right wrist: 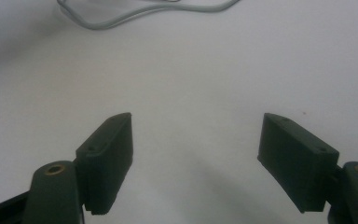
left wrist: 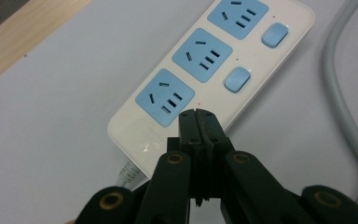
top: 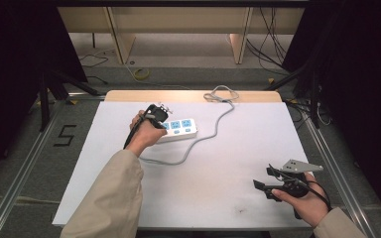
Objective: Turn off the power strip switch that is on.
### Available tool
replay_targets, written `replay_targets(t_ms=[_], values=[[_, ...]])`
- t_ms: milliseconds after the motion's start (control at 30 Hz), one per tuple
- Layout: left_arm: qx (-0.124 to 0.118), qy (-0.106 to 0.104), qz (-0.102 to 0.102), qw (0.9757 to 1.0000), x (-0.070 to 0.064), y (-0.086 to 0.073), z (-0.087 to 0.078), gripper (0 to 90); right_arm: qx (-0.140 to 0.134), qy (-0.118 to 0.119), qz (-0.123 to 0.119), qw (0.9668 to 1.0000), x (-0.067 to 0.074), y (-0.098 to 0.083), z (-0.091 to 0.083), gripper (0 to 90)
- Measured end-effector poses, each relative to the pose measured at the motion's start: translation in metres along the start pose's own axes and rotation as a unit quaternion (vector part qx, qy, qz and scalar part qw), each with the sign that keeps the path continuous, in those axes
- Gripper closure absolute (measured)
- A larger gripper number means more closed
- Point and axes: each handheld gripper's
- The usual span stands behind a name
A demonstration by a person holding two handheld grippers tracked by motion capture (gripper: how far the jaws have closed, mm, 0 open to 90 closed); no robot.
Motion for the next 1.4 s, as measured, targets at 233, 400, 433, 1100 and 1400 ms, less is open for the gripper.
replay_targets(t_ms=[233,400,433,1100,1400], values=[[0.005,0.001,0.003,1.0,0.002,0.006,0.002,89.7,-0.002,0.0,0.0,1.0,0.0,0.0,0.0,26.8],[0.009,-0.003,-0.003,1.0,0.003,0.006,0.006,89.7,-0.002,0.0,0.0,1.0,0.0,0.0,0.0,26.8],[0.008,-0.003,-0.004,1.0,0.003,0.006,0.007,89.7,-0.002,0.0,-0.001,1.0,0.0,0.0,0.0,26.8],[0.02,-0.003,0.005,0.9998,0.002,0.015,0.016,89.7,-0.001,0.0,-0.002,1.0,0.0,0.0,0.0,26.8],[0.034,-0.004,0.013,0.9993,0.002,0.014,0.021,89.7,-0.001,0.0,-0.002,1.0,0.0,0.0,0.0,26.7]])
Point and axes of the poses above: each handheld gripper's, and its own axes: z roughly forward along the jaws, y roughly out of its top, x roughly to its left, and after that the axes turned 9 degrees about -y, right-handed
